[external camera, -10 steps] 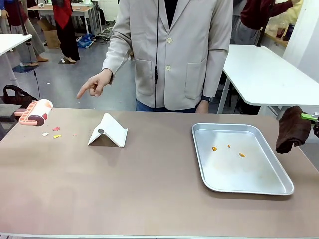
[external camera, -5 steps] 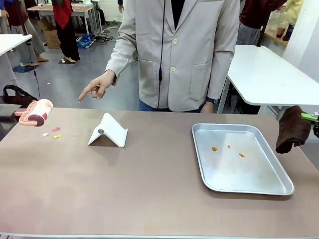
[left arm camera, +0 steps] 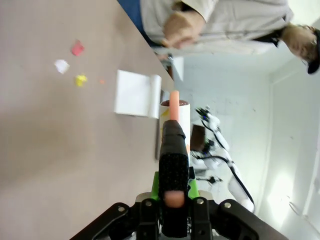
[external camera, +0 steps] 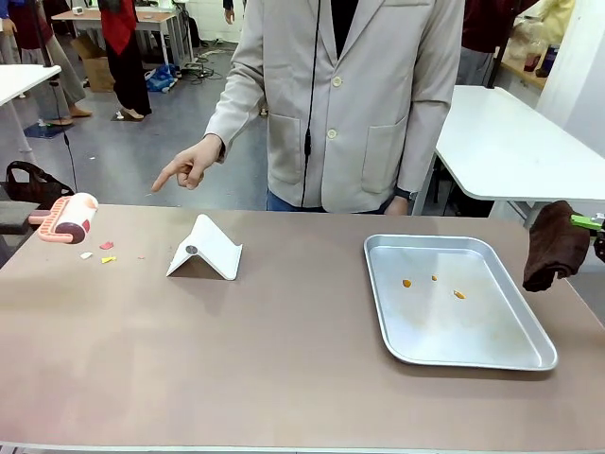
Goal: Clean the surface of the table.
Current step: If a person points to the right, clean the right side of the table with your right hand, and if they point to the left, clean the left side with your left hand.
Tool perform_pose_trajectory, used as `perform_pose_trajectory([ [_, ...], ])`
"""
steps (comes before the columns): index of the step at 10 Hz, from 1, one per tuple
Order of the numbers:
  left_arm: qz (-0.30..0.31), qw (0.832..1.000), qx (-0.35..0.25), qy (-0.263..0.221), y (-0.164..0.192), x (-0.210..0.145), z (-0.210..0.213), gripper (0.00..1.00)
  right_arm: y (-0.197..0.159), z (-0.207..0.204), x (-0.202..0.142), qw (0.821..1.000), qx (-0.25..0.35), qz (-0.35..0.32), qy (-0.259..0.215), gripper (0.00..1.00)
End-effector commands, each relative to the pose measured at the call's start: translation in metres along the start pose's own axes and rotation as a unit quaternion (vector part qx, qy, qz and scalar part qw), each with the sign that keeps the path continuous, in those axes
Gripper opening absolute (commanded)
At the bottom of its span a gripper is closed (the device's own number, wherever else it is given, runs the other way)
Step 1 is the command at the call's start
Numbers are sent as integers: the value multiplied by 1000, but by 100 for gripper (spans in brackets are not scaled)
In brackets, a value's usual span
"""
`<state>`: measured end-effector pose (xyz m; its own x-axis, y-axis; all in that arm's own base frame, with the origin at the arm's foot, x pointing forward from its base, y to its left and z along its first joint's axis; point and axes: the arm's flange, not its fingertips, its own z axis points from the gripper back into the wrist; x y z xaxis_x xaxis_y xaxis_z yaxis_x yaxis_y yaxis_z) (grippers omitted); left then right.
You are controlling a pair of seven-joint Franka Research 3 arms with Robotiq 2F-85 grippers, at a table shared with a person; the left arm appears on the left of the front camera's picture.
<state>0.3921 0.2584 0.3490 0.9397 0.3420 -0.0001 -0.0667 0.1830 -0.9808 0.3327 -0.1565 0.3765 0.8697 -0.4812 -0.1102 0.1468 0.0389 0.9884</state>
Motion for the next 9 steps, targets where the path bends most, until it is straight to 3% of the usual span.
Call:
perform_pose_trajectory([
  [1, -8, 996, 77, -54, -3, -3, 0, 22, 3, 0, -2, 1000, 4, 0, 5, 0],
  [4, 13, 984, 142, -104, 1, 0, 10, 22, 3, 0, -2, 1000, 4, 0, 5, 0],
  [9, 53, 972, 194, -123, 15, 15, 5, 22, 3, 0, -2, 1000, 4, 0, 5, 0],
])
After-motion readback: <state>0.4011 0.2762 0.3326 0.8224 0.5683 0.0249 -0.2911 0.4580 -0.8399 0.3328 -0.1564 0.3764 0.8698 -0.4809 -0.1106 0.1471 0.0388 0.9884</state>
